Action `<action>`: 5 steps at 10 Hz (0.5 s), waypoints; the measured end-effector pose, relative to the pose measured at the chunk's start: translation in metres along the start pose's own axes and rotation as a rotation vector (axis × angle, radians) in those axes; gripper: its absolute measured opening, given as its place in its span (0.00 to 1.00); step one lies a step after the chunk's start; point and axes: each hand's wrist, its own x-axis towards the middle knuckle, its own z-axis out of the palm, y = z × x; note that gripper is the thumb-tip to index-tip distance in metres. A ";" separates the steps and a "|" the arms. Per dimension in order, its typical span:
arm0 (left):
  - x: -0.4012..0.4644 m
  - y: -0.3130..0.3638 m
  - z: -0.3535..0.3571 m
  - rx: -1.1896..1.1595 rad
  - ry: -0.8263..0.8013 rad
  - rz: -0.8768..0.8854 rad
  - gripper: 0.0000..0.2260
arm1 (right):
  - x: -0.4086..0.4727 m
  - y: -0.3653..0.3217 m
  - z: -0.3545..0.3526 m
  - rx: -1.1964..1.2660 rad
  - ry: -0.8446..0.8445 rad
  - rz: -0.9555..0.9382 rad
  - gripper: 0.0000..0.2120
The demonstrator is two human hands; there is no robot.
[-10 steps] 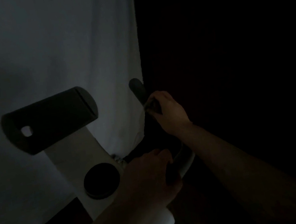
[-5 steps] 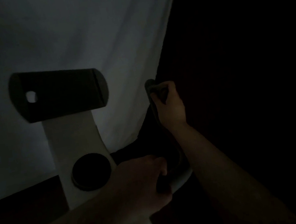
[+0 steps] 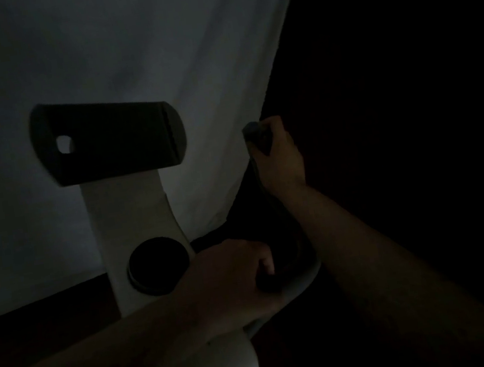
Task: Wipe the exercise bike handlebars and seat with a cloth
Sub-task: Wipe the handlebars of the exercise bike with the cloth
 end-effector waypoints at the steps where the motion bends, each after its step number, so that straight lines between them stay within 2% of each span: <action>1: -0.013 0.008 -0.024 -0.016 -0.073 0.043 0.13 | -0.026 0.007 -0.004 -0.146 -0.004 -0.037 0.18; 2: -0.025 0.018 -0.040 0.015 -0.019 0.111 0.14 | -0.058 0.032 -0.033 -0.278 -0.171 -0.047 0.15; 3: -0.034 0.021 -0.044 0.016 0.042 0.191 0.13 | -0.054 0.026 -0.052 -0.267 -0.288 0.005 0.13; 4: -0.036 0.020 -0.043 -0.030 0.021 0.207 0.11 | -0.019 0.005 -0.041 -0.137 -0.121 0.014 0.15; 5: -0.036 0.018 -0.040 -0.024 0.017 0.173 0.09 | -0.003 -0.008 -0.003 -0.130 0.033 -0.012 0.19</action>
